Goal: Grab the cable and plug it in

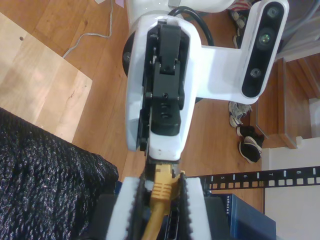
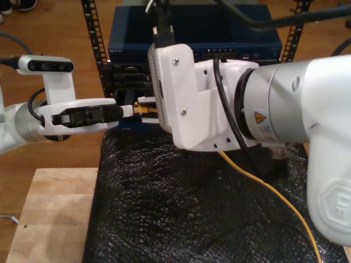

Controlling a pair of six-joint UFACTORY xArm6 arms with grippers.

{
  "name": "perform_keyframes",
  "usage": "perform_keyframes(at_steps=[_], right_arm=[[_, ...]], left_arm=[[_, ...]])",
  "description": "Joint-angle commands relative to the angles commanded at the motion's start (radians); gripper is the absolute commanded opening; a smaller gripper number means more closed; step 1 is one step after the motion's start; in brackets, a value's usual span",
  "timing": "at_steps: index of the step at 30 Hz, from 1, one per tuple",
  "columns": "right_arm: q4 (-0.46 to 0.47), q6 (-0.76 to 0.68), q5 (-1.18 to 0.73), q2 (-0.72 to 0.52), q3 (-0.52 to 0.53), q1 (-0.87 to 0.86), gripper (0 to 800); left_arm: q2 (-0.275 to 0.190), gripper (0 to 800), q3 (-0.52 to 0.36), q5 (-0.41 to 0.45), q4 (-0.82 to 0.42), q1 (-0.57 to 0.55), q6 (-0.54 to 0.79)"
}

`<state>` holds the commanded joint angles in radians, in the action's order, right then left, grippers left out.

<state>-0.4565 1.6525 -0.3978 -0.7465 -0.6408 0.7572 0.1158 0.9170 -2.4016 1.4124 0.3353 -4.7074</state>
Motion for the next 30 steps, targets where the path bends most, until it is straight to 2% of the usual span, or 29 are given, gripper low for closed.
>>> perform_keyframes(at_steps=[4,11,12,13,14,16,20,22,30], right_arm=[[-0.029,0.000,0.009,0.000,0.002,0.000,52],[-0.032,0.000,0.009,0.000,0.005,0.000,9],[-0.032,0.000,0.009,0.000,0.005,0.000,6],[-0.032,0.000,0.009,0.000,0.006,0.000,3],[-0.032,0.000,0.008,0.000,0.006,0.000,2],[-0.032,0.000,0.008,0.000,0.006,0.000,2],[-0.032,-0.005,0.008,0.000,0.005,0.000,2],[-0.032,-0.028,0.008,0.000,0.005,0.000,2],[-0.031,-0.061,-0.005,0.028,-0.038,-0.003,1]], left_arm=[[0.000,26,0.000,0.000,-0.002,0.000,0.002],[0.000,33,0.000,-0.002,-0.002,0.000,0.002],[0.000,70,0.000,-0.002,-0.002,0.000,0.000],[0.002,161,0.000,-0.003,-0.003,0.000,0.000],[0.003,321,-0.003,-0.005,-0.003,0.000,0.002],[0.008,557,-0.009,-0.009,-0.003,0.000,0.008],[0.011,669,-0.005,-0.011,-0.003,0.000,0.003],[0.011,785,-0.005,-0.009,0.000,0.000,0.005],[0.006,799,0.000,0.002,0.000,0.003,0.000]])
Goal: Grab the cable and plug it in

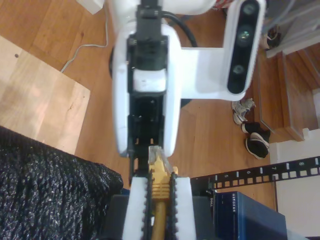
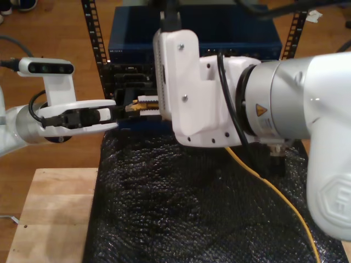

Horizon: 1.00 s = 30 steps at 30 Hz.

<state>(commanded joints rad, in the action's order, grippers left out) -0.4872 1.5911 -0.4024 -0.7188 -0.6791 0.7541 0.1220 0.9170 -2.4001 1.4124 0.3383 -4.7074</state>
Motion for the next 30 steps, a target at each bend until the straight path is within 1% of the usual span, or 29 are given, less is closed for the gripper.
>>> perform_keyframes(at_steps=[3,7,9,15,21,23,26,30], right_arm=[[0.002,0.000,-0.006,0.009,-0.015,-0.002,1],[0.002,-0.009,-0.037,0.015,-0.035,-0.020,0],[0.002,-0.037,-0.087,0.015,-0.052,-0.046,0],[0.003,-0.126,-0.330,0.018,-0.112,-0.215,0],[0.002,-0.135,-0.566,0.035,-0.157,-0.397,1],[0.002,-0.143,-0.632,0.061,-0.173,-0.448,1],[0.003,-0.146,-0.715,0.091,-0.193,-0.519,1],[0.005,-0.146,-0.775,0.110,-0.201,-0.597,1]], left_arm=[[-0.005,799,0.000,0.006,0.000,0.003,0.000],[-0.044,799,0.002,0.051,0.002,0.006,0.000],[-0.051,799,0.003,0.071,0.002,0.009,-0.002],[-0.072,799,0.049,0.107,0.000,0.026,-0.002],[-0.127,800,0.072,0.180,-0.006,0.034,0.000],[-0.146,800,0.087,0.206,-0.041,0.034,0.000],[-0.161,800,0.118,0.253,-0.121,0.035,0.002],[-0.210,800,0.140,0.367,-0.235,0.043,0.006]])
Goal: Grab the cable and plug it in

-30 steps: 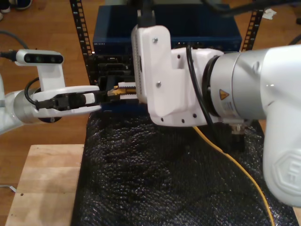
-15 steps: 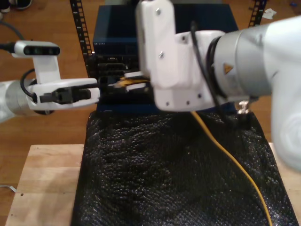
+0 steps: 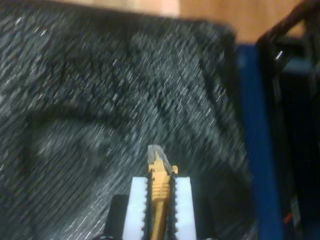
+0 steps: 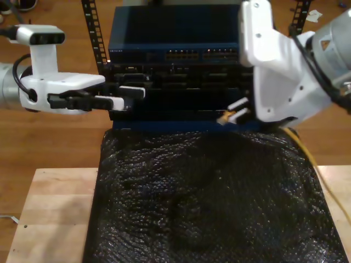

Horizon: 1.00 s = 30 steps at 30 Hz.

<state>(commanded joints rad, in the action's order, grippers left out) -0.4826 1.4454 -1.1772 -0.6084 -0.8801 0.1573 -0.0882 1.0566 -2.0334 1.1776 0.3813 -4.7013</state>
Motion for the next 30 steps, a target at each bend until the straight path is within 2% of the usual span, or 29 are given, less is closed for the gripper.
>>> perform_keyframes(at_steps=[7,11,22,26,30], right_arm=[[0.011,0.000,-0.034,0.017,0.005,-0.052,1],[0.057,0.000,-0.034,0.020,0.006,-0.063,0],[0.140,-0.009,-0.035,0.080,0.011,-0.094,0],[0.147,-0.009,-0.031,0.084,0.021,-0.094,0],[0.147,-0.011,-0.026,0.094,0.028,-0.094,0]], left_arm=[[-0.046,800,0.044,0.104,-0.229,0.020,0.026],[-0.087,799,0.049,0.150,-0.338,0.020,0.078],[-0.196,800,0.046,0.230,-0.700,0.031,0.212],[-0.201,800,0.043,0.244,-0.809,0.120,0.269],[-0.206,800,0.037,0.252,-0.833,0.226,0.394]])
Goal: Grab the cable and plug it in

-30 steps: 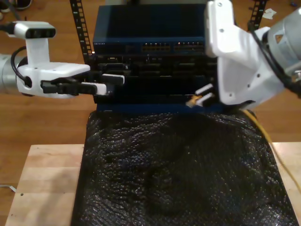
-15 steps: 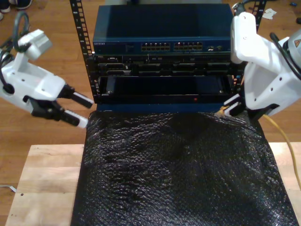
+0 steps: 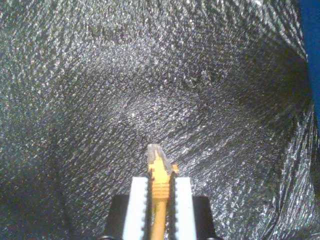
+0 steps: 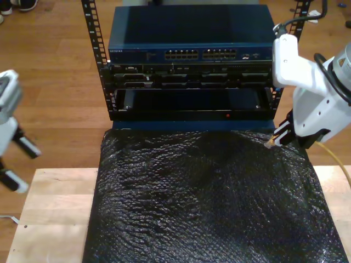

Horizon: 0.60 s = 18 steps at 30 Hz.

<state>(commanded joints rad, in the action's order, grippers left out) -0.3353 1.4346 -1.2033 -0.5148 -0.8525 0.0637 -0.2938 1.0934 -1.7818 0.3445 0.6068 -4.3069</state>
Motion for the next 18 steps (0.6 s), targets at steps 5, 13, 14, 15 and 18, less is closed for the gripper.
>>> perform_keyframes(at_steps=[5,13,14,15,18], right_arm=[[0.002,0.000,0.000,0.011,0.006,0.000,0],[0.025,0.000,0.000,0.009,0.028,-0.002,0],[0.028,0.000,0.000,0.009,0.031,-0.002,0],[0.031,0.000,0.000,0.009,0.035,-0.003,0],[0.034,0.000,0.002,0.009,0.044,-0.003,0]], left_arm=[[0.000,800,-0.028,0.000,-0.008,0.144,0.147],[-0.002,800,-0.106,0.005,-0.137,0.322,0.388],[-0.003,800,-0.112,0.006,-0.146,0.347,0.420],[-0.003,800,-0.118,0.008,-0.155,0.373,0.450],[-0.009,800,-0.158,0.012,-0.173,0.460,0.546]])
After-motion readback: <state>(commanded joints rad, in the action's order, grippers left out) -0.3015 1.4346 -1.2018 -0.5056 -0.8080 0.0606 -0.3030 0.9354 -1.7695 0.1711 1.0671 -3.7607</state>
